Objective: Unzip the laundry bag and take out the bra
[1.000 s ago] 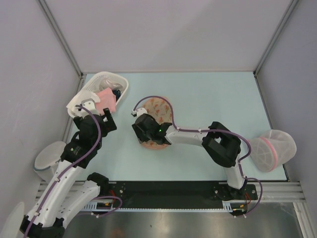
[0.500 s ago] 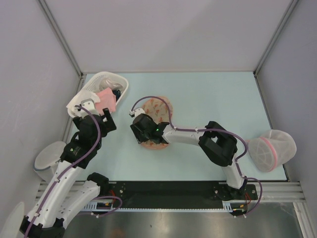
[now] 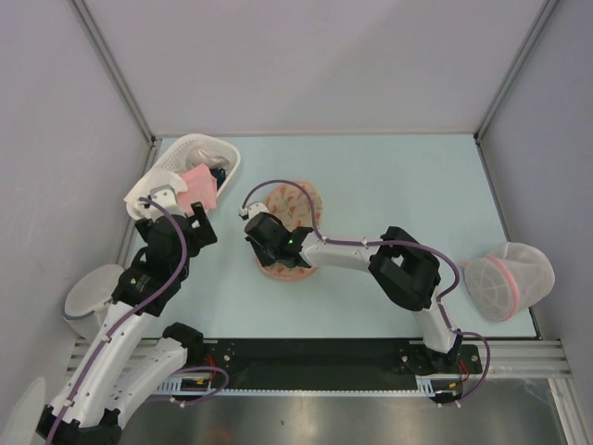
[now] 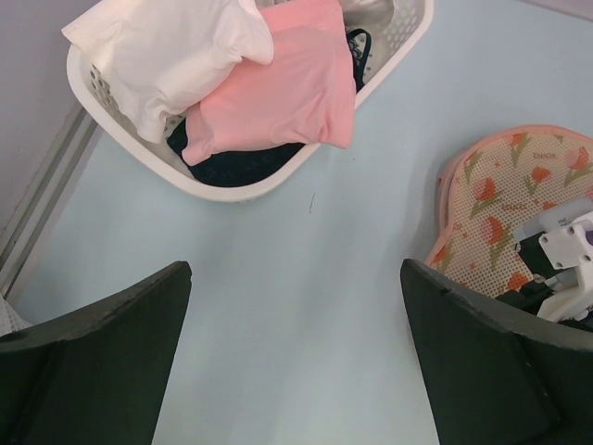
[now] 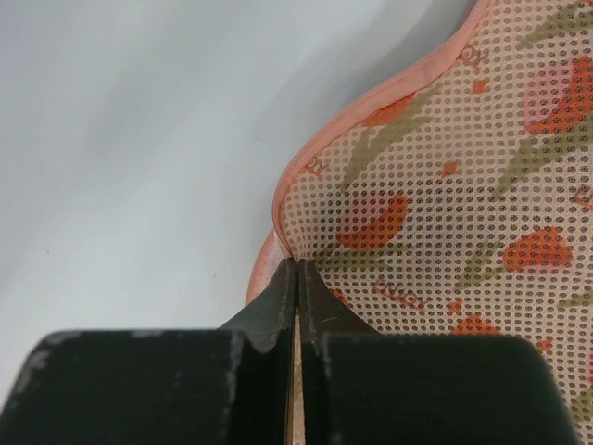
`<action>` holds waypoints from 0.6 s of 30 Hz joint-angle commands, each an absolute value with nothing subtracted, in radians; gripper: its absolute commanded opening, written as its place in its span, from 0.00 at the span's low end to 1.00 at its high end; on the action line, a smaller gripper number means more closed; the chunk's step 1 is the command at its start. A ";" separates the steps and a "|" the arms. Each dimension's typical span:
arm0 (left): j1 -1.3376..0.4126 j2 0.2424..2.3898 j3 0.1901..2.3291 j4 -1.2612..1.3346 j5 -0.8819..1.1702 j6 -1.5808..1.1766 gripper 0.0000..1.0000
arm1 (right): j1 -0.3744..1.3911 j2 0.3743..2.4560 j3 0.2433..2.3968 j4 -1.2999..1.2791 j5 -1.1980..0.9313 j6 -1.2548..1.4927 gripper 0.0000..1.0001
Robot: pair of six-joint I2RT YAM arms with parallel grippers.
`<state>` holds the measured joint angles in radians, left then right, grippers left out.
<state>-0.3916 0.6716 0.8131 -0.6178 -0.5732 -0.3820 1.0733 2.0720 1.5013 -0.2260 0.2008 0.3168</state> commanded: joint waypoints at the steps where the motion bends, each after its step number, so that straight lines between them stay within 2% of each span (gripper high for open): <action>1: -0.382 0.663 0.807 -0.617 -0.583 -0.364 1.00 | 1.081 2.071 1.536 -0.230 0.189 0.324 0.00; 8: -0.380 0.661 0.807 -0.615 -0.584 -0.364 1.00 | 1.081 1.964 1.485 -0.186 0.210 0.337 0.00; 18: -0.377 0.664 0.804 -0.617 -0.586 -0.362 1.00 | 1.071 1.659 1.284 -0.155 0.317 0.360 0.00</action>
<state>-0.3893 0.6712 0.8108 -0.6182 -0.5735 -0.3820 1.0744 1.8046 1.3453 -0.1959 0.2520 0.3397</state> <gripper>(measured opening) 0.996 0.010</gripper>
